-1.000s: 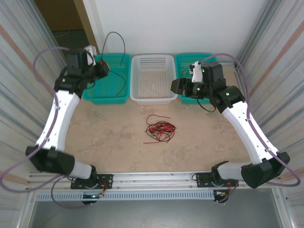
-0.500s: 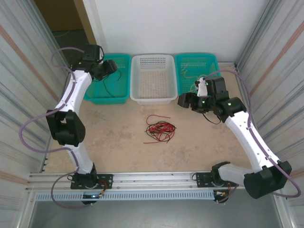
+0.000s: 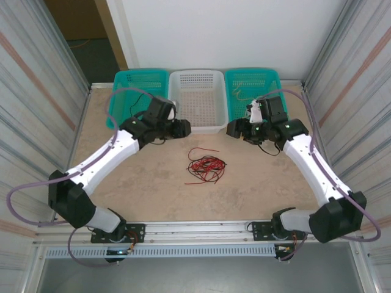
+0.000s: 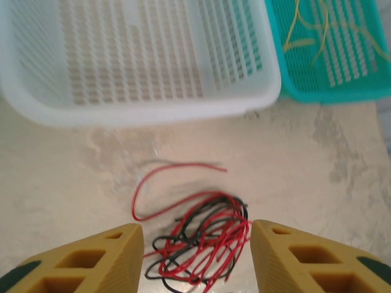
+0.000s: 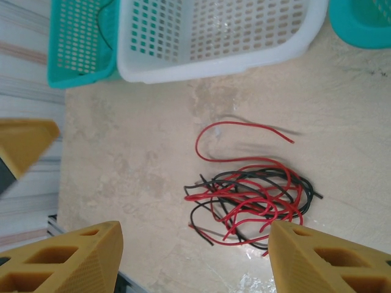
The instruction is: Untangle the cables
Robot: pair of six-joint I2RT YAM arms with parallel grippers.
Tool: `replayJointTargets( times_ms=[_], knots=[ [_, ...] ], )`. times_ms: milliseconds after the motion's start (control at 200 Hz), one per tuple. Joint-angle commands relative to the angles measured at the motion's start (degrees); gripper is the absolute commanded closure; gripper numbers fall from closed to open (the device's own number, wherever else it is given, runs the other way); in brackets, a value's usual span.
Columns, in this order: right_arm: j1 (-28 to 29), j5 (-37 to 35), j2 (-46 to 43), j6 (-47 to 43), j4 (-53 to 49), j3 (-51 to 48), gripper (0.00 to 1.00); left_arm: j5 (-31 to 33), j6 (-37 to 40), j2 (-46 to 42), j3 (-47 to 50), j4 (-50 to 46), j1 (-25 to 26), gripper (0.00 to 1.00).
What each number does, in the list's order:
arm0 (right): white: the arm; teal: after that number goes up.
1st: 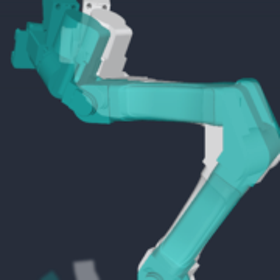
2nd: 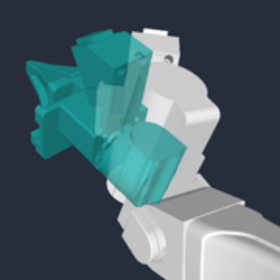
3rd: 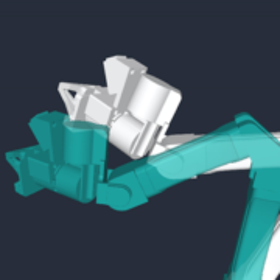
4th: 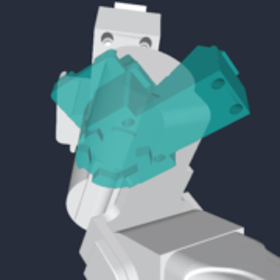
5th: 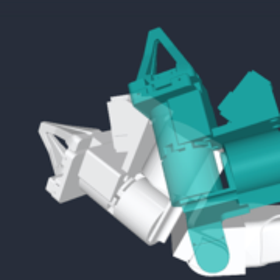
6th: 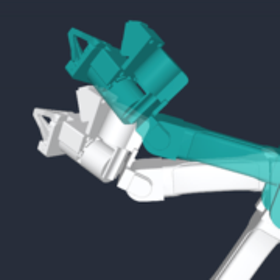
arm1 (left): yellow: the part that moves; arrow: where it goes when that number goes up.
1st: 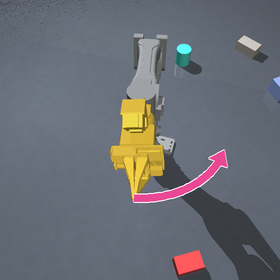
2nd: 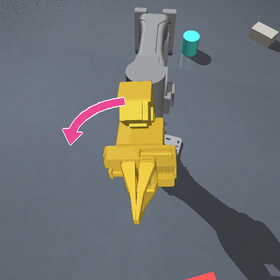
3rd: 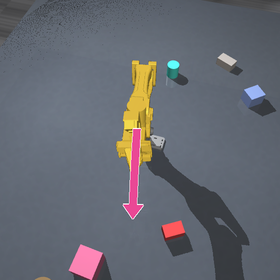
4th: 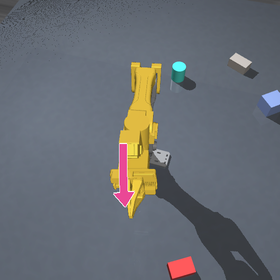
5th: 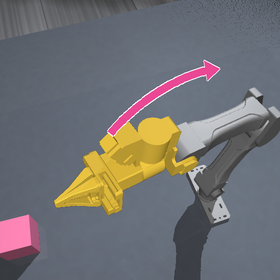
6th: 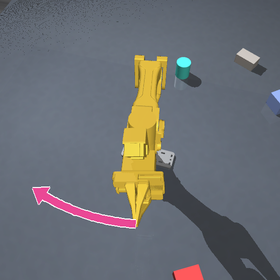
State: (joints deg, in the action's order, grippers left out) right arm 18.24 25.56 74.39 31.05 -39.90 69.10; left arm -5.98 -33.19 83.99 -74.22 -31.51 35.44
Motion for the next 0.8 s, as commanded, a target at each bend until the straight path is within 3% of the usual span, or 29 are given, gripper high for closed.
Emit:
replayJointTargets(
  times_ms=[0, 130, 286, 381, 501, 701, 792],
  knots=[
    [-0.50, 0.23, 4.68, -1.51, 1.67, 1.34, 0.37, -4.68, 0.38, 1.18, 1.90, 6.32, 0.62, 0.52],
    [-0.40, 1.40, 11.72, -0.90, -3.29, 7.00, 0.41, -6.34, 1.77, 3.30, -2.51, 3.95, 0.47, 0.52],
    [0.14, 4.32, 16.41, 3.93, -13.50, 16.29, 0.46, -5.61, -5.16, 5.77, -13.43, -11.37, 0.55, 0.57],
    [2.35, 4.57, 15.67, 6.93, -15.28, 18.20, 0.47, -7.62, -9.07, 3.88, -14.07, -13.82, 0.57, 0.57],
    [8.12, -1.35, 13.12, 6.34, -14.97, 14.89, 0.47, -7.21, -10.00, -0.52, -6.98, -12.25, 0.87, 0.57],
    [19.21, -12.73, 7.98, 5.16, -7.85, 1.84, 0.46, -5.43, -11.84, -9.96, 13.60, 2.70, 1.87, 0.56],
    [23.46, -13.81, 8.71, 4.97, -5.84, -1.18, 0.46, -4.33, -11.72, -12.73, 16.61, 3.17, 1.90, 0.56]
  ],
)
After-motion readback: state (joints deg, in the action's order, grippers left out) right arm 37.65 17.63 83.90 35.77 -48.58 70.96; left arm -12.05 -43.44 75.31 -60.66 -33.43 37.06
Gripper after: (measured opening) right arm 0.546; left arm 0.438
